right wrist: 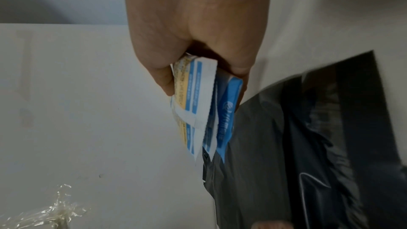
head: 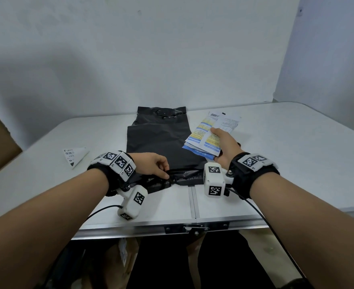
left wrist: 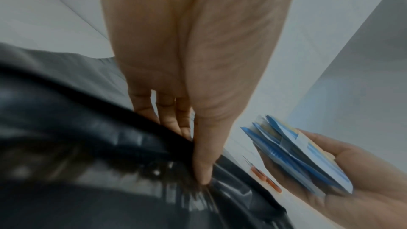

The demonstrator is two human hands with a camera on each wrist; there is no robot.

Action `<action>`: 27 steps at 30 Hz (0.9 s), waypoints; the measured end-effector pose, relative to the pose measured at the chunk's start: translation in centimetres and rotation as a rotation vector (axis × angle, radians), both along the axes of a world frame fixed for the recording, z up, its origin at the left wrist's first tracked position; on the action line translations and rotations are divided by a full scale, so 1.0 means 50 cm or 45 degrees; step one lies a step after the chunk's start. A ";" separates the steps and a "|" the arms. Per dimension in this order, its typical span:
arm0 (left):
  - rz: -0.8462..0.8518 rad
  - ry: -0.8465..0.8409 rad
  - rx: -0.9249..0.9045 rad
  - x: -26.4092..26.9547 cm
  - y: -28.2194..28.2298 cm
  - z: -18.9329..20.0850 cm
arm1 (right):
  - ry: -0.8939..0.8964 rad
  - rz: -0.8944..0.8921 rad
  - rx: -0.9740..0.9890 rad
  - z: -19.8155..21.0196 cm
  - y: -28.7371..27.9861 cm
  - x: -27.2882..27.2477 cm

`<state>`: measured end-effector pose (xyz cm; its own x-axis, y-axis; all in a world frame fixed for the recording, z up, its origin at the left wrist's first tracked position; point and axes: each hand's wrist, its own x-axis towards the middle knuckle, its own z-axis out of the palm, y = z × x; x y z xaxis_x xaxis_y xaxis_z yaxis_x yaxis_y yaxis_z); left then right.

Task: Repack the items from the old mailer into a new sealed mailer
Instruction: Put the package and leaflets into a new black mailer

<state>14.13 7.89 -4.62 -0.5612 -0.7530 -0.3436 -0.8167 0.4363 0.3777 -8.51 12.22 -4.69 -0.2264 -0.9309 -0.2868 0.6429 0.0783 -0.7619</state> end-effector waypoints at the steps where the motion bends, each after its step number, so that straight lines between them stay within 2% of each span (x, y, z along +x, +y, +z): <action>1: 0.015 0.013 -0.005 0.001 -0.002 -0.001 | -0.011 -0.005 0.001 0.000 0.000 0.001; 15: 0.189 0.176 0.115 0.014 -0.009 0.008 | -0.019 0.017 -0.011 0.020 0.010 0.005; 18: 0.326 0.325 0.160 0.009 -0.009 0.005 | 0.008 -0.009 -0.007 0.023 0.007 0.005; 22: 0.580 0.658 0.114 -0.017 -0.003 0.003 | 0.067 -0.069 -0.043 0.040 0.006 -0.005; 24: 0.600 0.772 0.138 -0.040 0.000 0.004 | 0.079 -0.094 -0.068 0.049 0.005 -0.014; 27: 0.531 0.773 0.194 -0.079 0.004 0.008 | 0.153 -0.130 -0.071 0.060 0.008 -0.029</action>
<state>10.17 8.10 -4.21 -0.3639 -0.9135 -0.1818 -0.5317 0.0435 0.8458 -9.95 12.60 -1.71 -0.3504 -0.9149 -0.2003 0.5493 -0.0275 -0.8352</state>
